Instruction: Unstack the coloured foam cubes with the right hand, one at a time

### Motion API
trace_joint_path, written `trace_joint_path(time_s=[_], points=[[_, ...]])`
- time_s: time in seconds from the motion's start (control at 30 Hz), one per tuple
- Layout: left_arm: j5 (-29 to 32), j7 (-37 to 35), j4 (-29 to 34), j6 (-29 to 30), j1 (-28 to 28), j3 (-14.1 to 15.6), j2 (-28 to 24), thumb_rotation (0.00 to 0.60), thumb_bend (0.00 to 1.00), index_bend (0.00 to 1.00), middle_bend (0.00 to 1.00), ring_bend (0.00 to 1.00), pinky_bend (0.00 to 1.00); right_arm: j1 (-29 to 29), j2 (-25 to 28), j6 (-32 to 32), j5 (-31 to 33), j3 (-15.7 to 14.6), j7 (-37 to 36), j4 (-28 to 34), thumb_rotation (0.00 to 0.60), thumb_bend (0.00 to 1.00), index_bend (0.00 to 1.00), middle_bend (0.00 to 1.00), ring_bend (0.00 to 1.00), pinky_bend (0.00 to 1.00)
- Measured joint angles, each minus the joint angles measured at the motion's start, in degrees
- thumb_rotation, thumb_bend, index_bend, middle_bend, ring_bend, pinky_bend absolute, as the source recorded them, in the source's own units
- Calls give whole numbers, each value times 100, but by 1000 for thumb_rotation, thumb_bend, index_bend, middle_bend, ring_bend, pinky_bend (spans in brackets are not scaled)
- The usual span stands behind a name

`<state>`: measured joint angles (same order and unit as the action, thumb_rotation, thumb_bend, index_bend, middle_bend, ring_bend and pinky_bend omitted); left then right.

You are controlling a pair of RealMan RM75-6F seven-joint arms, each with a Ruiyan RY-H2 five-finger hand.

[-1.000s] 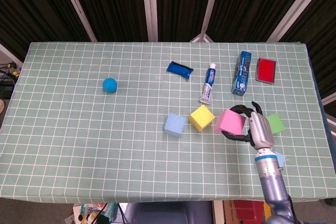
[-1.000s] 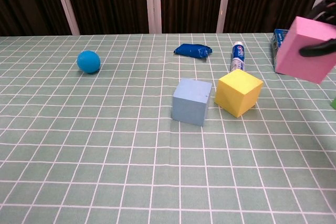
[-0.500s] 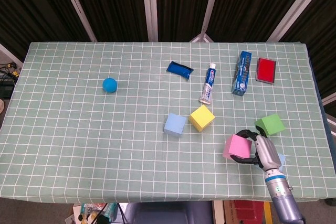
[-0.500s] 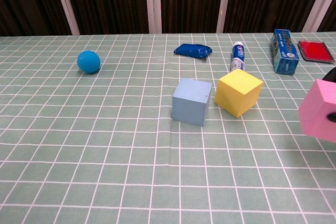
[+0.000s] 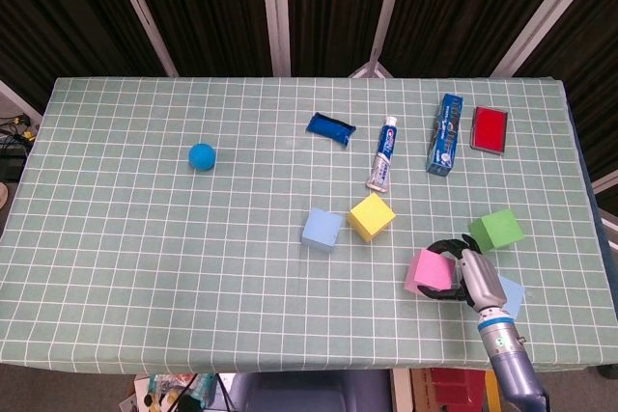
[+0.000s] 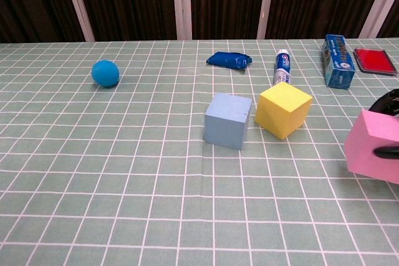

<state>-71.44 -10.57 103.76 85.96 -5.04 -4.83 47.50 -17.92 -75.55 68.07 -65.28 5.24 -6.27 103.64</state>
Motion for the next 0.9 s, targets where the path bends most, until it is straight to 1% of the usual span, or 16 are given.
trace_joint_path(time_s=[0.2,0.3,0.5,0.6,0.67,0.77,0.9], points=[[40,-24,-7,6,-8,-16,-5,600,257,185,0,0,0,-7,-117,-73,3,54,14,-10,600,191,442,435,202,0],[35,-23,-7,-19,5,-17,-9,600,257,185,0,0,0,1,-203,-53,-6,73,36,-27,600,191,425,416,195,0],[38,-52,-8,-5,-8,-18,-20,600,257,185,0,0,0,-8,-421,-21,4,146,136,-142,600,191,336,327,122,0],[54,-73,-13,-4,-12,-27,-24,600,257,185,0,0,0,-24,-492,-20,37,180,237,-174,600,180,277,258,76,0],[55,-74,-13,-19,-9,-25,-26,600,257,185,0,0,0,-29,-523,-33,53,191,265,-173,600,167,219,204,43,0],[39,-71,-10,-29,-3,-19,-29,600,257,185,0,0,0,-29,-523,-65,61,186,280,-158,600,152,167,145,14,0],[43,-85,-9,-22,-9,-21,-32,600,257,185,0,0,0,-29,-421,-125,51,168,312,-74,600,125,125,84,0,0]])
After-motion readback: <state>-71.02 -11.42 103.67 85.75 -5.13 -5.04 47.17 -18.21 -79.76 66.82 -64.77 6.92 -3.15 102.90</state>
